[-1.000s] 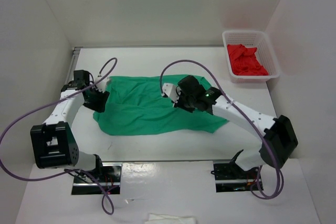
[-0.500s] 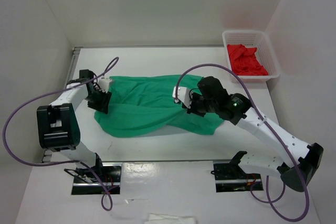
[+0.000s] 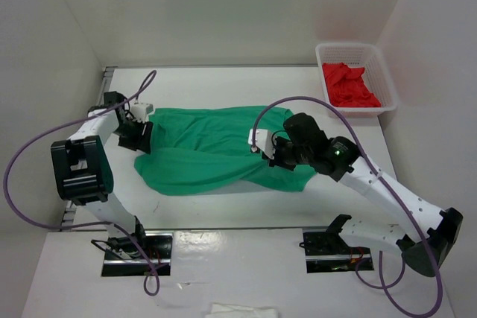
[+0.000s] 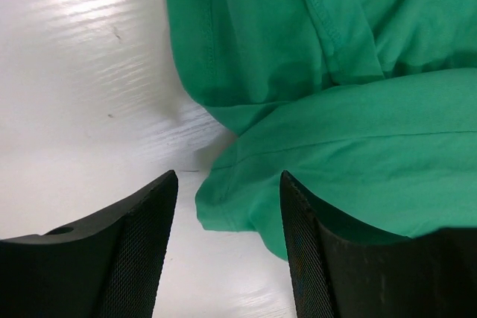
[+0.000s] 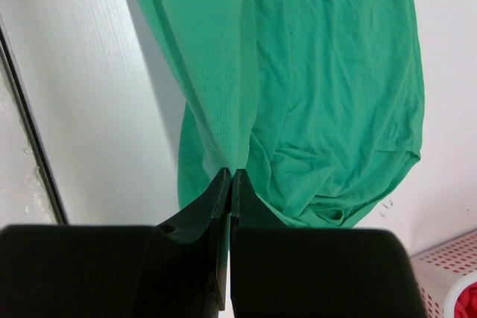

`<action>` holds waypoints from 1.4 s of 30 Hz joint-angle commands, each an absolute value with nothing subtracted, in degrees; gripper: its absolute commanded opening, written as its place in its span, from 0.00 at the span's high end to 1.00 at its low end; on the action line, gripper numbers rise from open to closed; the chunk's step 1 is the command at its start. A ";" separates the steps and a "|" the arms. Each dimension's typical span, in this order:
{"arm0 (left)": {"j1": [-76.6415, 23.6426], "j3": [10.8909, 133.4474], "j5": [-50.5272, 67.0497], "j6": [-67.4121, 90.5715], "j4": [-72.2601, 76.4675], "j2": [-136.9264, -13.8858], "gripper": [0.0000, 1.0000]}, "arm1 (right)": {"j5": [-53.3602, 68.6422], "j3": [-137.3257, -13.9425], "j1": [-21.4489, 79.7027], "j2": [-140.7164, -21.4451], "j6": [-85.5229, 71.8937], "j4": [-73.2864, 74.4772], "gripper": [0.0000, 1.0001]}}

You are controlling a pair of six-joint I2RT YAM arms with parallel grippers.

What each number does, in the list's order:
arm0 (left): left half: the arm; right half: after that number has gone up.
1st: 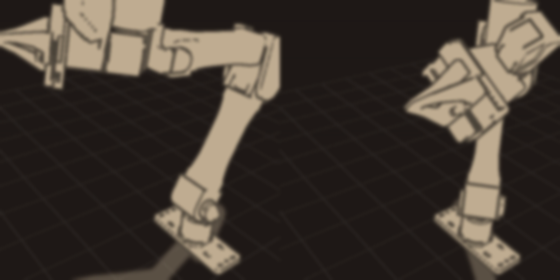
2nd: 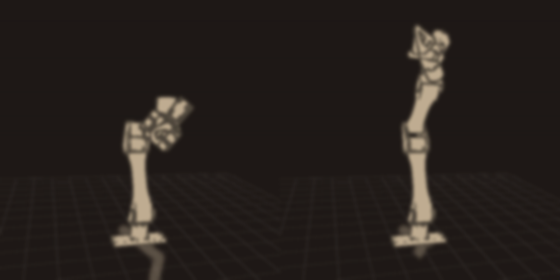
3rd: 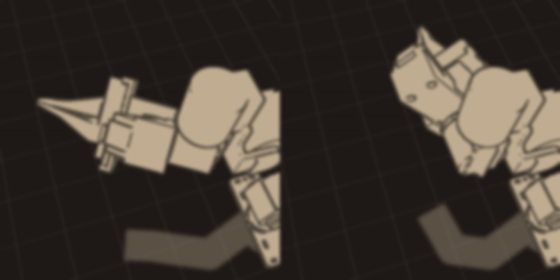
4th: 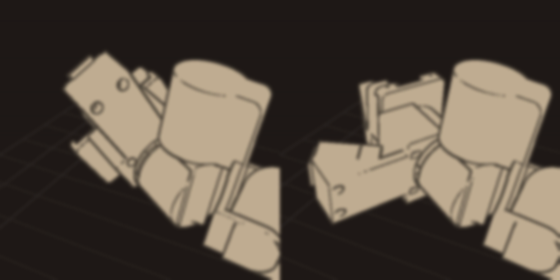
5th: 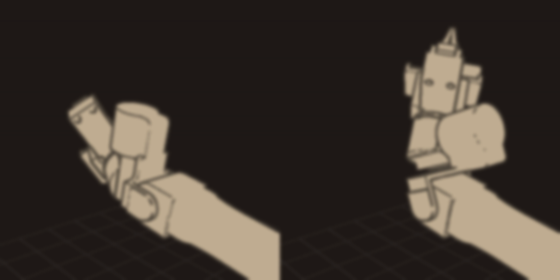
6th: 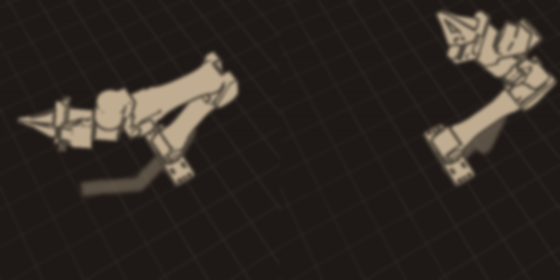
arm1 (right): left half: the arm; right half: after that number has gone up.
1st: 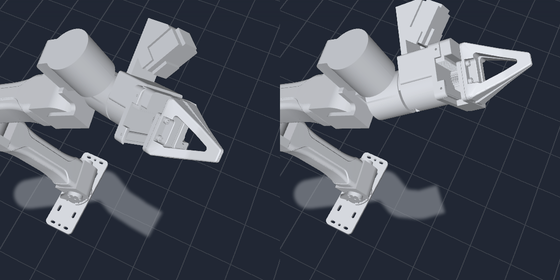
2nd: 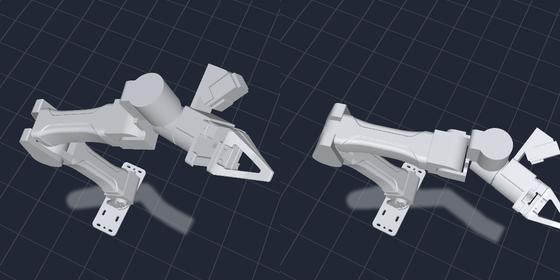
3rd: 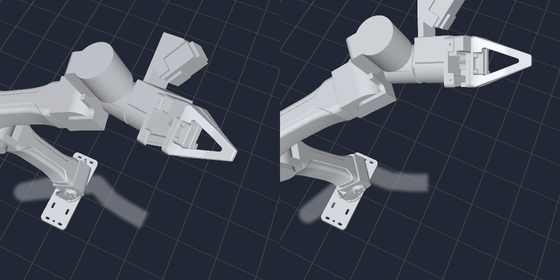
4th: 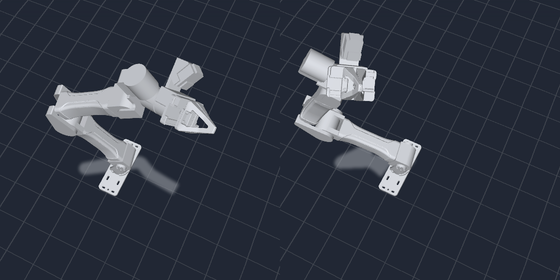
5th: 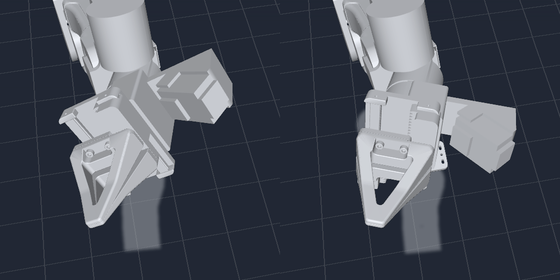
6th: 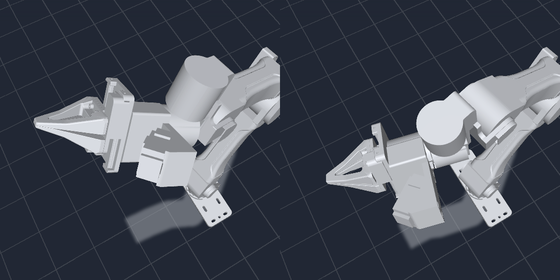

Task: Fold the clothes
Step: Flatten the tank top out

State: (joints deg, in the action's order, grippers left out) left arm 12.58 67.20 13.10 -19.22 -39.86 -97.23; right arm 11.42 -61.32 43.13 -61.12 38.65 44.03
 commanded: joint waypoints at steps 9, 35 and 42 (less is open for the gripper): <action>15.12 69.08 18.45 -18.63 -44.30 -104.33 0.45 | 10.81 -59.86 42.98 -59.50 38.67 42.71 1.00; 16.17 107.30 20.03 -18.81 -53.18 -108.19 1.00 | -20.03 -65.64 42.28 -72.67 43.25 18.73 1.00; 20.56 116.53 28.03 -13.02 -44.57 -96.53 1.00 | -18.29 -91.44 27.28 -82.87 32.90 17.93 1.00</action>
